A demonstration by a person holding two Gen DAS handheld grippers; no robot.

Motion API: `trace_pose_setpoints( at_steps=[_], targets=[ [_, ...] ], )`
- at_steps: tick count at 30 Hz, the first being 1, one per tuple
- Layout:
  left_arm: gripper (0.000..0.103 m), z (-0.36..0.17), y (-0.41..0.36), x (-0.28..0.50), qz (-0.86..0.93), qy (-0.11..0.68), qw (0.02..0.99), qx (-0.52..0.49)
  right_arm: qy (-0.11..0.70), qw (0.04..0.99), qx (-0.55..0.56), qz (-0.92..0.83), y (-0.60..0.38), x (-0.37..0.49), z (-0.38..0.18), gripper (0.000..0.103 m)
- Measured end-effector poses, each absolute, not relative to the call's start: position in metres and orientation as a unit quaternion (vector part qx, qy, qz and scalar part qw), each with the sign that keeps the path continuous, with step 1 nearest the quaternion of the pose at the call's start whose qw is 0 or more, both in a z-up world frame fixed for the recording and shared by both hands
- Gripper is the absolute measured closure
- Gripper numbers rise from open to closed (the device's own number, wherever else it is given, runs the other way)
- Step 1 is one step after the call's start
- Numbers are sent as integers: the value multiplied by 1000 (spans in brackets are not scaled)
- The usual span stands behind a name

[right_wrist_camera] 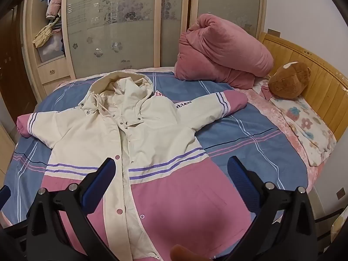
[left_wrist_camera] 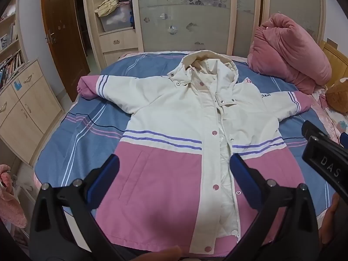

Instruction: Fold large clothes

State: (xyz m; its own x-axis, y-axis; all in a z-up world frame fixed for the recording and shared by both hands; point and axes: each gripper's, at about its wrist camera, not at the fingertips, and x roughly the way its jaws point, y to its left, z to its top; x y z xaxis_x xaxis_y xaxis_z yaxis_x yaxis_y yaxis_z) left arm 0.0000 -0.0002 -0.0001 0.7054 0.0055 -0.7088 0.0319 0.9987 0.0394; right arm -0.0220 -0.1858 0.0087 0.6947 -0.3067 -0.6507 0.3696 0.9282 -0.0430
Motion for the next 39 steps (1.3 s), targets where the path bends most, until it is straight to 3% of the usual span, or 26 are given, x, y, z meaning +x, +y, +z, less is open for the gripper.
trace_pose_setpoints(
  at_steps=[39],
  targets=[
    [2, 0, 0, 0, -7, 385, 923, 22, 351, 919, 46, -175, -180, -19, 6, 1]
  ],
)
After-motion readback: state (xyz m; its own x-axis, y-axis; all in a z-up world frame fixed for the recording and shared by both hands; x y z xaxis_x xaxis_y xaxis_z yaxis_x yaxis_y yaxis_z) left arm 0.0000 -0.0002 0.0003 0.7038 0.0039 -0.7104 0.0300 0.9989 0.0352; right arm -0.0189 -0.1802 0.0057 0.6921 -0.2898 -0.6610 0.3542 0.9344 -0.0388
